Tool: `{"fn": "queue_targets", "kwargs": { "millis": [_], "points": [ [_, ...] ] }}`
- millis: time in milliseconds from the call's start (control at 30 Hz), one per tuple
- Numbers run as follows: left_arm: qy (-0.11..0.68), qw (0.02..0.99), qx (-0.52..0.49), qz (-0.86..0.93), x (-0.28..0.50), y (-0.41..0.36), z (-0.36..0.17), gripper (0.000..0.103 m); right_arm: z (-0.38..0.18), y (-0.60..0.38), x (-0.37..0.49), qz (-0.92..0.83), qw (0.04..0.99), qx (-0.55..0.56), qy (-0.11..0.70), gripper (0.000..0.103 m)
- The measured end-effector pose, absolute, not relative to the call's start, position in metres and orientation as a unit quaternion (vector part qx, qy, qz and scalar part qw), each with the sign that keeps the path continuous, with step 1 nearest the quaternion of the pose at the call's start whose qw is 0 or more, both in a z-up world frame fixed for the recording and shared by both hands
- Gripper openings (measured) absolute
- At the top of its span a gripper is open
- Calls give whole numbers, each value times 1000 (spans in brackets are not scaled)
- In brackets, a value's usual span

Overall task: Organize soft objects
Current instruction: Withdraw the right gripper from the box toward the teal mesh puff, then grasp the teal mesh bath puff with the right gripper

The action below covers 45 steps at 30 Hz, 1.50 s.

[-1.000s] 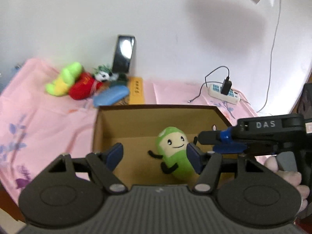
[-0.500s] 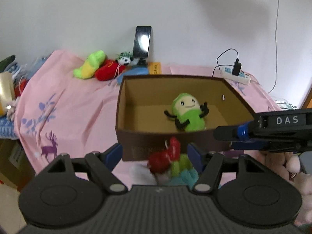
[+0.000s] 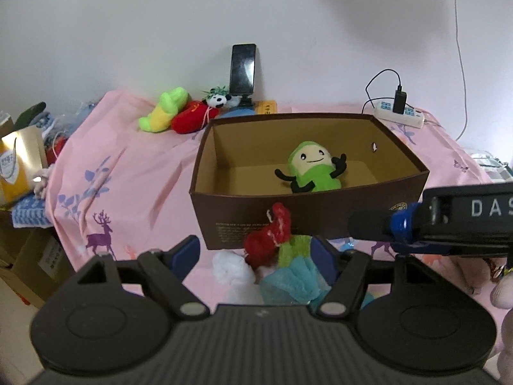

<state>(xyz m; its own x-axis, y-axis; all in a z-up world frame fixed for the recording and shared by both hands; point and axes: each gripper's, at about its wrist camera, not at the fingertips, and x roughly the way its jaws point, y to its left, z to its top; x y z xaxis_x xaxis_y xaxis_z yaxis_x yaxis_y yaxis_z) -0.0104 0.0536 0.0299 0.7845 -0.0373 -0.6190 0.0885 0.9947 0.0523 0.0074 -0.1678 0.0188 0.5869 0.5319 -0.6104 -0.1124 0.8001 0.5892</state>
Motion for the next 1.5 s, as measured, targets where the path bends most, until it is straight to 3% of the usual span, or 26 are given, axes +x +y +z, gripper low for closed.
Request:
{"fn": "queue_targets", "kwargs": {
  "millis": [533, 833, 1200, 1500],
  "points": [
    [358, 933, 39, -16, -6, 60, 8, 71, -8, -168, 9, 206, 823, 288, 444, 38],
    [346, 930, -11, -124, -40, 89, -11, 71, -24, -178, 12, 217, 807, 303, 458, 39],
    [334, 922, 7, -197, -28, 45, -38, 70, -37, -168, 16, 230, 792, 311, 473, 40],
    [358, 914, -15, -192, -3, 47, -64, 37, -54, -149, 23, 225, 803, 275, 479, 41]
  ]
}}
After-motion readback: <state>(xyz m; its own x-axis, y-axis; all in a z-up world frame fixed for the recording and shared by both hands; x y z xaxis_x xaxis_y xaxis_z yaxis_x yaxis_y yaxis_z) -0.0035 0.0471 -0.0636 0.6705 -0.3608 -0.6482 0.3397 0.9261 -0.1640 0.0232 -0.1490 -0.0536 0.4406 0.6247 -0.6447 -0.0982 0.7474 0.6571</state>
